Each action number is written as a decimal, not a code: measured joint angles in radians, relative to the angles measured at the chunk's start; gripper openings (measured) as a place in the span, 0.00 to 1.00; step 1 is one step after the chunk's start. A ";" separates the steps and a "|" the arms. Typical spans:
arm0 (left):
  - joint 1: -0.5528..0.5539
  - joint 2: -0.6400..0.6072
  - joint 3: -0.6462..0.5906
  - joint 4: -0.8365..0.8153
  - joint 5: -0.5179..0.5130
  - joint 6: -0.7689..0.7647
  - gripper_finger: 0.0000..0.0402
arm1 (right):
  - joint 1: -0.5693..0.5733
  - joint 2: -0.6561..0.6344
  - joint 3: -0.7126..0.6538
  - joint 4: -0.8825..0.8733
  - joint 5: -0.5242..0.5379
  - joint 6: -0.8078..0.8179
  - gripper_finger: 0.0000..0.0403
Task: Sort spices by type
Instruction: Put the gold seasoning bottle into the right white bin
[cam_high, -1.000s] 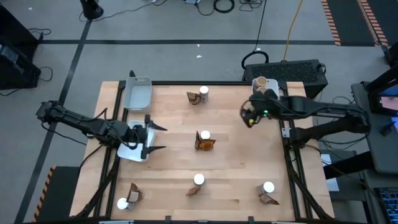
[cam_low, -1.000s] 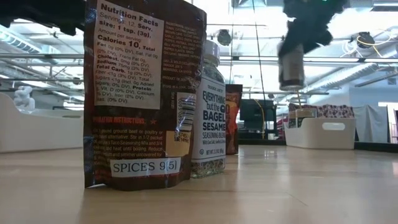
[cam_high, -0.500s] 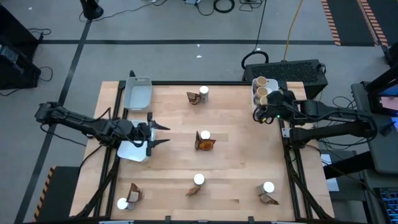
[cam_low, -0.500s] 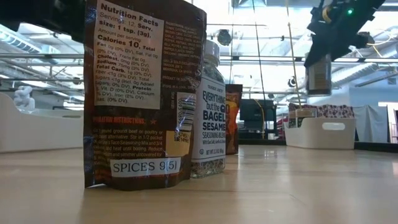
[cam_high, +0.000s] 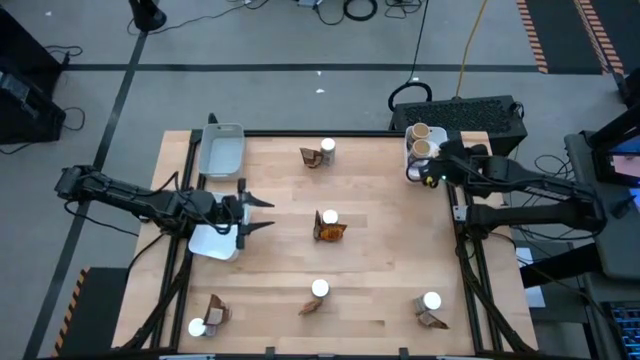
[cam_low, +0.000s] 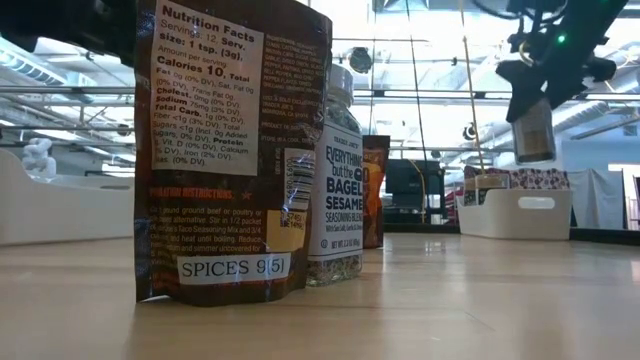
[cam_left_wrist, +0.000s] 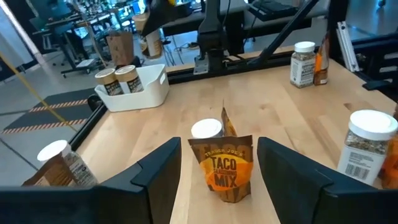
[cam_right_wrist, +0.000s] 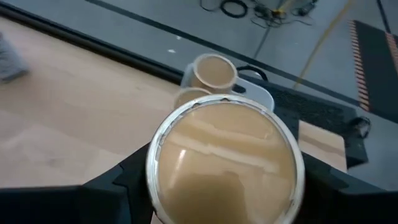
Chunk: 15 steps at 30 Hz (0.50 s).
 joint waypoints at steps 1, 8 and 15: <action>0.000 0.000 0.000 -0.001 0.003 0.003 0.53 | -0.014 -0.001 -0.015 0.009 -0.002 0.002 0.60; 0.000 0.000 0.000 -0.001 0.004 0.004 0.53 | -0.096 -0.002 -0.133 0.144 0.002 -0.029 0.61; 0.000 0.000 0.000 -0.002 0.006 0.004 0.53 | -0.179 -0.002 -0.212 0.291 0.013 -0.092 0.61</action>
